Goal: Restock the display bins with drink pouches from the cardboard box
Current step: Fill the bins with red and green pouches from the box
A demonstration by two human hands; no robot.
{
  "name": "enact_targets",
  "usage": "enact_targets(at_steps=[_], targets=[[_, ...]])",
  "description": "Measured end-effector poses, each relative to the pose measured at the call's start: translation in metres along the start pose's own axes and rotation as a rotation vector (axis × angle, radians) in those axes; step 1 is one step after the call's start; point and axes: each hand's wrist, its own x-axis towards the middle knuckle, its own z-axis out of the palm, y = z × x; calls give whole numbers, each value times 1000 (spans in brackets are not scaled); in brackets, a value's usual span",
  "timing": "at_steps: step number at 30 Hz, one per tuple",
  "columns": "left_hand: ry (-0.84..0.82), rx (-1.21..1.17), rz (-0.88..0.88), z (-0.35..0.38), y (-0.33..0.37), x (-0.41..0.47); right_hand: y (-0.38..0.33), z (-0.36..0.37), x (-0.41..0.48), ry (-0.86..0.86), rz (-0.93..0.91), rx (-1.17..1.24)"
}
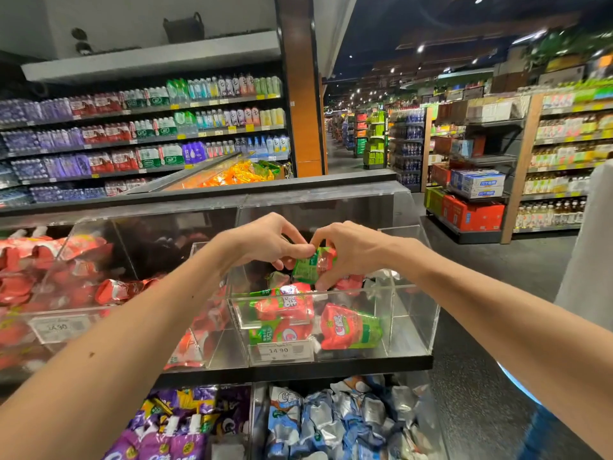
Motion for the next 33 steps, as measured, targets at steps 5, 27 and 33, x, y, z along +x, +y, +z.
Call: enact_targets(at_steps=[5,27,33], targets=[[-88,186,-56,26,-6,19,0,3,4,-198,40,-116],[319,196,-131,47,2,-12,1,10,-8,119,-19,-9],[699,128,139,72,31,-82,8,14,-120,491,-134,267]])
